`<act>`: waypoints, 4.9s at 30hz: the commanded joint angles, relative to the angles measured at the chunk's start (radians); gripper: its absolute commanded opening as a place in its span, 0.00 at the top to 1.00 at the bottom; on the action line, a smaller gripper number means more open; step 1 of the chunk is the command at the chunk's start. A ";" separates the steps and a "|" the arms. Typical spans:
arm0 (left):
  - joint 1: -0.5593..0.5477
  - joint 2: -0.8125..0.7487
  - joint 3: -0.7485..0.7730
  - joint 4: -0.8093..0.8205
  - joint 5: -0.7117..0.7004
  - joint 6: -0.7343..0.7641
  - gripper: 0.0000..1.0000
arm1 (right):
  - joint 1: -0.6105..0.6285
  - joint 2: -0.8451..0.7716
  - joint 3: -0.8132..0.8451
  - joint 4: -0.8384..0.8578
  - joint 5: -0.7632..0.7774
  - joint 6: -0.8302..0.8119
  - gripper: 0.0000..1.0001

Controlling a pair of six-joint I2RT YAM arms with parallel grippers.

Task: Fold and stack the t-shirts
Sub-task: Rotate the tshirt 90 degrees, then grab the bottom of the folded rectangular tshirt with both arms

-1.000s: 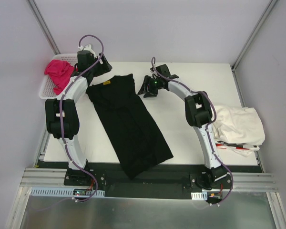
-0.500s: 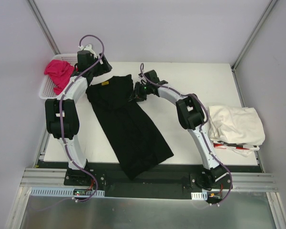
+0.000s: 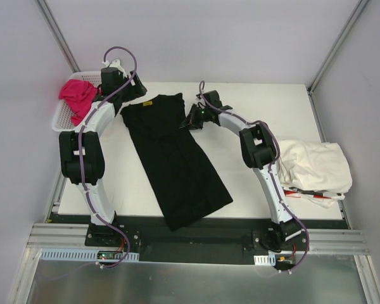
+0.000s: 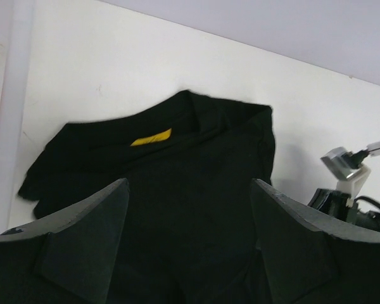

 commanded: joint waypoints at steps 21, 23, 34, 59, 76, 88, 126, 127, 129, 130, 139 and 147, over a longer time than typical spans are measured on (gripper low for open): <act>0.004 -0.052 -0.021 0.022 0.035 -0.007 0.24 | -0.304 -0.251 -0.449 0.228 0.140 0.017 0.97; 0.004 -0.044 -0.020 0.022 0.041 -0.017 0.25 | -0.298 -0.249 -0.438 0.206 0.138 0.008 0.97; -0.002 -0.007 -0.015 0.051 0.107 -0.060 0.25 | -0.276 -0.269 -0.415 0.168 0.138 -0.027 0.64; -0.381 -0.452 -0.847 0.134 0.377 -0.017 0.15 | -0.235 -1.284 -1.409 0.028 0.330 -0.287 0.44; -0.381 -1.014 -1.046 -0.303 0.103 -0.148 0.14 | -0.244 -1.579 -1.589 -0.217 0.362 -0.362 0.42; -0.381 -1.021 -1.021 -0.492 0.092 -0.234 0.14 | -0.230 -1.610 -1.604 -0.348 0.319 -0.362 0.42; -0.427 -0.745 -1.202 -0.056 0.299 -0.318 0.19 | -0.057 -1.361 -1.662 -0.064 0.281 -0.172 0.43; -0.428 -0.745 -1.205 -0.050 0.303 -0.321 0.20 | -0.052 -1.355 -1.662 -0.053 0.281 -0.162 0.43; -0.431 -0.736 -1.212 -0.024 0.313 -0.330 0.20 | -0.041 -1.341 -1.661 -0.039 0.278 -0.156 0.43; -0.433 -0.724 -1.213 -0.015 0.319 -0.333 0.20 | -0.037 -1.329 -1.659 -0.032 0.278 -0.149 0.43; -0.450 -0.698 -1.238 0.026 0.307 -0.347 0.21 | -0.003 -1.311 -1.668 0.037 0.281 -0.096 0.43; -0.450 -0.678 -1.267 0.076 0.323 -0.355 0.27 | 0.017 -1.281 -1.681 0.074 0.278 -0.057 0.44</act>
